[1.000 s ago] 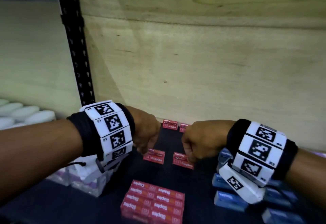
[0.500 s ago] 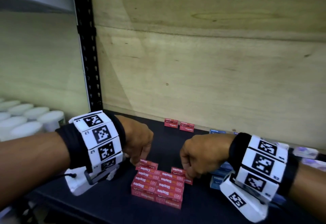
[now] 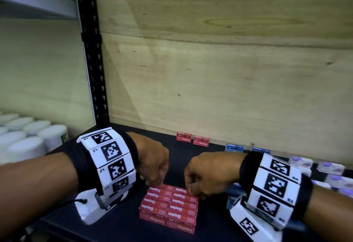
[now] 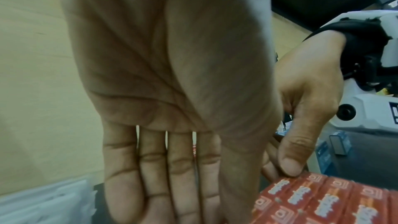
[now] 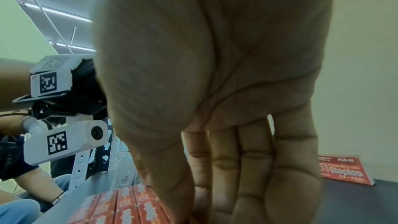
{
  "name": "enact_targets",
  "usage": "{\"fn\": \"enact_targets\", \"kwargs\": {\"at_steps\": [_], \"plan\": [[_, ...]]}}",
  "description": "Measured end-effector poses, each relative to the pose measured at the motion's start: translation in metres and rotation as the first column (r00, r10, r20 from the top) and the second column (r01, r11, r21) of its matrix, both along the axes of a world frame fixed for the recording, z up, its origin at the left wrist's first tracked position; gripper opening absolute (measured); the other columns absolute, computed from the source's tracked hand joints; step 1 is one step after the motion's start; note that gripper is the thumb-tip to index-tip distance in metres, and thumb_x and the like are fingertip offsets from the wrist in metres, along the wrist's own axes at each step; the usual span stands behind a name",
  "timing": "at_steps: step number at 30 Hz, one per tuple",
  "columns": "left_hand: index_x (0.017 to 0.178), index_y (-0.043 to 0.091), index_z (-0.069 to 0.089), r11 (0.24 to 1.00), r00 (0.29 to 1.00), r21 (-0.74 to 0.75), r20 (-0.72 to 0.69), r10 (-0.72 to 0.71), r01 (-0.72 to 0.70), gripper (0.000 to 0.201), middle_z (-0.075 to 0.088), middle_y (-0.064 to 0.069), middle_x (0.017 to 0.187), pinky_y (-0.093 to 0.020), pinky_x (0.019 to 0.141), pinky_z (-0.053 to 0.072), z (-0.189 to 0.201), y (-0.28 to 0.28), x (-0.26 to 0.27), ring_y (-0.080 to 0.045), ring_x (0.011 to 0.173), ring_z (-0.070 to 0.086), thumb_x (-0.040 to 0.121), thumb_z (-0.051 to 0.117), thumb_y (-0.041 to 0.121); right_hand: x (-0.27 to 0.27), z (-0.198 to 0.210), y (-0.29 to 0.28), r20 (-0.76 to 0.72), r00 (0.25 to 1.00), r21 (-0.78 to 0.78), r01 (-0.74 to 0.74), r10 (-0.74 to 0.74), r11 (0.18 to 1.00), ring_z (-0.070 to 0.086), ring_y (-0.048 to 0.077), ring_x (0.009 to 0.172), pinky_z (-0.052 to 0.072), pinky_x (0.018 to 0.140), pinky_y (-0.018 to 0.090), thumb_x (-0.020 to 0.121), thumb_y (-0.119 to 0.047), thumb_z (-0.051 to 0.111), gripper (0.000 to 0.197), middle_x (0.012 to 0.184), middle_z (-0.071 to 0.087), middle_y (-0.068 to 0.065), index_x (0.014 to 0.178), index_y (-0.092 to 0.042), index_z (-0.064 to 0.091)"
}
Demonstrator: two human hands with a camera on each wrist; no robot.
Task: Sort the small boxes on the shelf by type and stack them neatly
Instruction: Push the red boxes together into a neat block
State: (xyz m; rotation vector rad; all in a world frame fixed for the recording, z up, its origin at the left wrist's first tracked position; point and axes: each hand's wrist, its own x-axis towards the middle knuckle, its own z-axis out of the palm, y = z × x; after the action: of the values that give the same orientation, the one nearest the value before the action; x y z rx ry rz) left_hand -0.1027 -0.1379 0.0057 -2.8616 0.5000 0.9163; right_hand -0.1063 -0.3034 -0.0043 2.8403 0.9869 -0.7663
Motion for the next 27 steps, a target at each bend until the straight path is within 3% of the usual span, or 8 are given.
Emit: {"fn": "enact_targets", "kwargs": {"at_steps": [4, 8, 13, 16, 20, 23, 27], "plan": [[0.107, 0.019, 0.072, 1.000, 1.000, -0.016, -0.005, 0.014, -0.014, 0.020, 0.075, 0.001, 0.101, -0.027, 0.087, 0.053, 0.002, 0.003, 0.010, -0.009, 0.082, 0.065, 0.092, 0.063, 0.027, 0.010, 0.002, -0.004, 0.004, 1.000, -0.012, 0.007, -0.007, 1.000, 0.069, 0.010, 0.090, 0.052, 0.080, 0.025, 0.096, -0.039, 0.057, 0.022, 0.095, 0.076, -0.007, 0.105, -0.024, 0.070], [0.102, 0.021, 0.073, 0.999, 0.990, -0.037, 0.138, 0.018, -0.013, 0.020, 0.075, 0.003, 0.097, -0.033, 0.090, 0.056, 0.008, 0.004, 0.032, -0.015, 0.090, 0.069, 0.089, 0.065, 0.034, 0.035, 0.012, -0.010, 0.119, 0.992, -0.006, 0.033, -0.032, 0.999, 0.067, 0.017, 0.093, 0.053, 0.086, 0.032, 0.093, -0.041, 0.060, 0.025, 0.098, 0.073, -0.005, 0.103, -0.021, 0.071], [0.100, 0.027, 0.071, 0.999, 0.940, -0.035, 0.340, -0.005, 0.018, 0.016, 0.065, 0.011, 0.089, -0.032, 0.082, 0.054, 0.021, -0.002, 0.072, -0.014, 0.087, 0.062, 0.089, 0.065, 0.037, 0.082, 0.030, -0.017, 0.235, 0.965, 0.007, 0.121, -0.120, 0.993, 0.062, 0.016, 0.085, 0.050, 0.078, 0.029, 0.092, -0.038, 0.065, 0.020, 0.092, 0.068, -0.006, 0.101, -0.022, 0.070], [0.113, 0.030, 0.066, 1.000, 0.918, 0.013, 0.396, -0.011, 0.006, 0.026, 0.063, 0.008, 0.102, -0.036, 0.087, 0.052, 0.022, -0.003, 0.102, -0.017, 0.096, 0.061, 0.089, 0.066, 0.042, 0.110, 0.033, -0.020, 0.291, 0.947, -0.039, 0.152, -0.134, 0.988, 0.059, 0.016, 0.086, 0.047, 0.075, 0.028, 0.093, -0.035, 0.066, 0.024, 0.102, 0.070, -0.003, 0.109, -0.018, 0.070], [0.126, 0.029, 0.059, 0.998, 0.918, 0.059, 0.397, -0.021, -0.003, 0.039, 0.060, 0.004, 0.122, -0.033, 0.087, 0.046, 0.017, -0.006, 0.137, -0.021, 0.110, 0.059, 0.091, 0.064, 0.044, 0.143, 0.025, -0.021, 0.316, 0.940, -0.096, 0.167, -0.129, 0.981, 0.062, 0.019, 0.090, 0.050, 0.077, 0.030, 0.091, -0.032, 0.068, 0.029, 0.112, 0.070, 0.004, 0.112, -0.012, 0.070], [0.129, 0.026, 0.057, 0.998, 0.927, 0.056, 0.373, -0.033, 0.013, 0.040, 0.060, 0.003, 0.125, -0.029, 0.085, 0.042, 0.012, -0.010, 0.155, -0.020, 0.111, 0.057, 0.092, 0.065, 0.040, 0.158, 0.017, -0.020, 0.328, 0.936, -0.112, 0.177, -0.132, 0.978, 0.065, 0.023, 0.101, 0.054, 0.088, 0.034, 0.089, -0.033, 0.071, 0.034, 0.114, 0.070, 0.005, 0.115, -0.011, 0.069], [0.129, 0.024, 0.059, 0.998, 0.942, 0.050, 0.331, -0.060, 0.046, 0.040, 0.063, 0.005, 0.120, -0.023, 0.080, 0.037, 0.004, -0.019, 0.169, -0.016, 0.106, 0.057, 0.091, 0.068, 0.034, 0.168, 0.008, -0.018, 0.296, 0.949, -0.126, 0.152, -0.109, 0.980, 0.066, 0.023, 0.098, 0.056, 0.085, 0.035, 0.089, -0.034, 0.071, 0.031, 0.109, 0.071, 0.004, 0.111, -0.012, 0.071]]}}
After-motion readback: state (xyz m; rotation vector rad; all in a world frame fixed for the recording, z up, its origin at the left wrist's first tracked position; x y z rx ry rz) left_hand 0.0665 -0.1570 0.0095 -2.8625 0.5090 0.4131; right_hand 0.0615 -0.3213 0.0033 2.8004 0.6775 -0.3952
